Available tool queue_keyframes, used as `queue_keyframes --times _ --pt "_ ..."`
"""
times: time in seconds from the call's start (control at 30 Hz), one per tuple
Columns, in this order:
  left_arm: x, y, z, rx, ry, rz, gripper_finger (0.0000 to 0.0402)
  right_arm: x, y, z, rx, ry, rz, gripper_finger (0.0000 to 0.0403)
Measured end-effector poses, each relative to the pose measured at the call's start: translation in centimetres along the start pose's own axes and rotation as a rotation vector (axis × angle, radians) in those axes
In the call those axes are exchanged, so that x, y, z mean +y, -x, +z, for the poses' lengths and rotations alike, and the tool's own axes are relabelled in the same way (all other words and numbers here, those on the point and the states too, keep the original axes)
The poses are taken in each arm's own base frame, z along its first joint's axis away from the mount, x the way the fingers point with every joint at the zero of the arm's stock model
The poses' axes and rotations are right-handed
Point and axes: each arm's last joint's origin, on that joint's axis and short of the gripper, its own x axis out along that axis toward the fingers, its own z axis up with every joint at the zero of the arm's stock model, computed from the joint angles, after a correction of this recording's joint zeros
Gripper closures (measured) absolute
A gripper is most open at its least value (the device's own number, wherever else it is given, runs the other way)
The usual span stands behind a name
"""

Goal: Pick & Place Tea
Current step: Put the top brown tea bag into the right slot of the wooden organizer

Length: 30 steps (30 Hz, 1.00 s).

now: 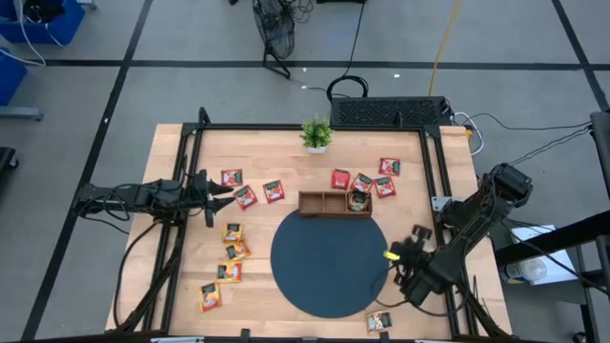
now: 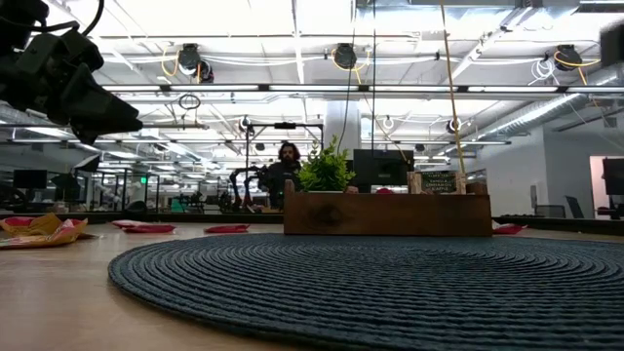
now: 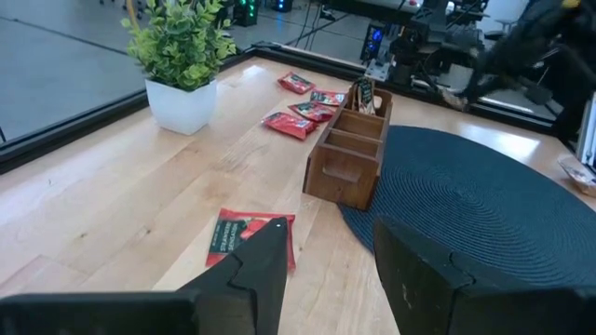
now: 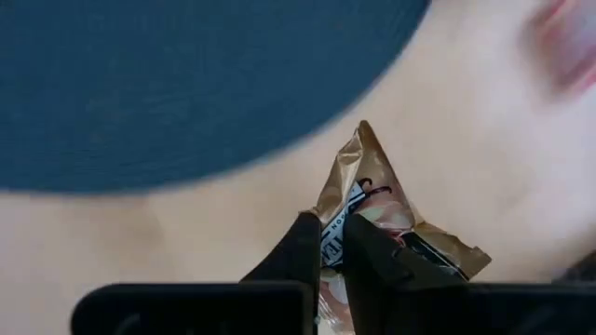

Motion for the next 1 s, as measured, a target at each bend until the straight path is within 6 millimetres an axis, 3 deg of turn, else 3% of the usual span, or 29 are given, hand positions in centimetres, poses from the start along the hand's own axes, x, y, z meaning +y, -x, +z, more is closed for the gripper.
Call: queue_keyframes --times 0.17,0.27,0.57,0.77,1.0 --pt "0.0 0.0 0.0 -0.002 0.000 0.000 0.0240 -0.7 -0.1 3.6 -0.236 0.195 -0.108 0.0386" --pt "0.0 0.0 0.0 -0.003 0.001 0.000 0.0240 -1.2 -1.5 5.2 -0.268 0.353 -0.173 0.0386" --pt "0.0 0.0 0.0 0.005 -0.002 0.002 0.0240 -3.0 -4.8 10.7 -0.337 0.436 -0.170 0.0383" --pt "0.0 0.0 0.0 0.004 -0.002 0.002 0.0240 -4.5 -6.4 11.9 -0.326 0.454 -0.198 0.0380" --pt "0.0 0.0 0.0 0.004 -0.002 0.002 0.0240 -5.6 -8.4 10.8 -0.247 0.488 -0.239 0.0367"
